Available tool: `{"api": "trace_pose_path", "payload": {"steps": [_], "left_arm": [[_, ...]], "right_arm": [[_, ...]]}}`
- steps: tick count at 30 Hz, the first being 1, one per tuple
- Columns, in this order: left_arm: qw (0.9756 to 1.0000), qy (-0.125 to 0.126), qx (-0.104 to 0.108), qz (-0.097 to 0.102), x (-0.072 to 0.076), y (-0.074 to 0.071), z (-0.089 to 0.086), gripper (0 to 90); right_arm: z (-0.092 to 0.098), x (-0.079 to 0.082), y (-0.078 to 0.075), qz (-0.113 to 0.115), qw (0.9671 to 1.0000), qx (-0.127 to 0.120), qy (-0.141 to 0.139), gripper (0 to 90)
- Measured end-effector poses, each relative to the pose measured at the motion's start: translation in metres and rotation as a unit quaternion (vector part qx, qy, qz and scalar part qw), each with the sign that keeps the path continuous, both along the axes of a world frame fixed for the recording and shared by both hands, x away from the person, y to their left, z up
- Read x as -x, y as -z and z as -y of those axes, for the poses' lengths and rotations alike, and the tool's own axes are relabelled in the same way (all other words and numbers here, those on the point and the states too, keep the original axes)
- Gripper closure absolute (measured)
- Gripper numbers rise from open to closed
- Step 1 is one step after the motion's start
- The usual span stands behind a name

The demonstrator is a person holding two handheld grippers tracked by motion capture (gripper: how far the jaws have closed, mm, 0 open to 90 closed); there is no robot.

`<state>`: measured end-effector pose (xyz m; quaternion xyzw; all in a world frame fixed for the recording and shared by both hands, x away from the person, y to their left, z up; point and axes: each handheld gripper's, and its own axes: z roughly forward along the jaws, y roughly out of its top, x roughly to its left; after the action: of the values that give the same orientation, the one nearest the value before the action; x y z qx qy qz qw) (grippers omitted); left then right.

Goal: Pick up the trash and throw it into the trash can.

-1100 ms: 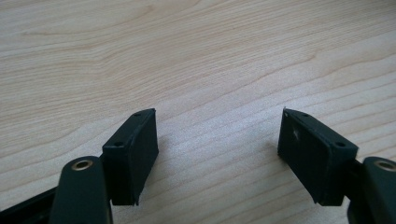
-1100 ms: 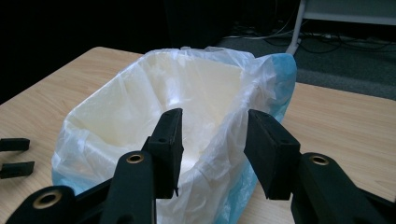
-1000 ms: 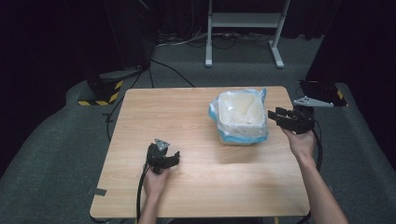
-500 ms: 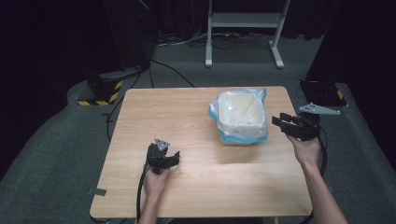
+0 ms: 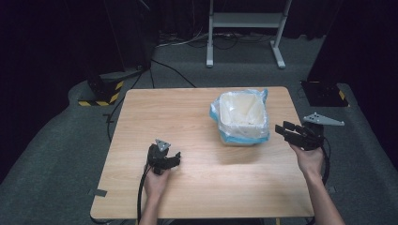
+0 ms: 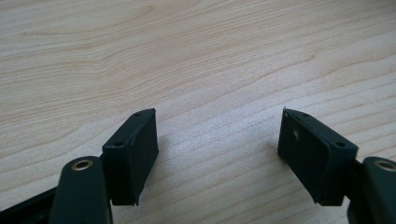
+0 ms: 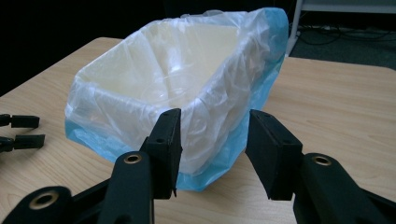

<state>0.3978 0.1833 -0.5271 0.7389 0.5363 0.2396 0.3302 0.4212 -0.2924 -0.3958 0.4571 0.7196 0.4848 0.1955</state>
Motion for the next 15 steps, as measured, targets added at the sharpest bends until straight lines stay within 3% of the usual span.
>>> {"api": "trace_pose_path", "payload": {"steps": [15], "left_arm": [[1.0000,0.001,-0.001,-0.001,0.000,0.000,0.000,28.4]], "right_arm": [[0.008,0.014,0.026,-0.016,0.9998,-0.009,0.011,53.9]]}}
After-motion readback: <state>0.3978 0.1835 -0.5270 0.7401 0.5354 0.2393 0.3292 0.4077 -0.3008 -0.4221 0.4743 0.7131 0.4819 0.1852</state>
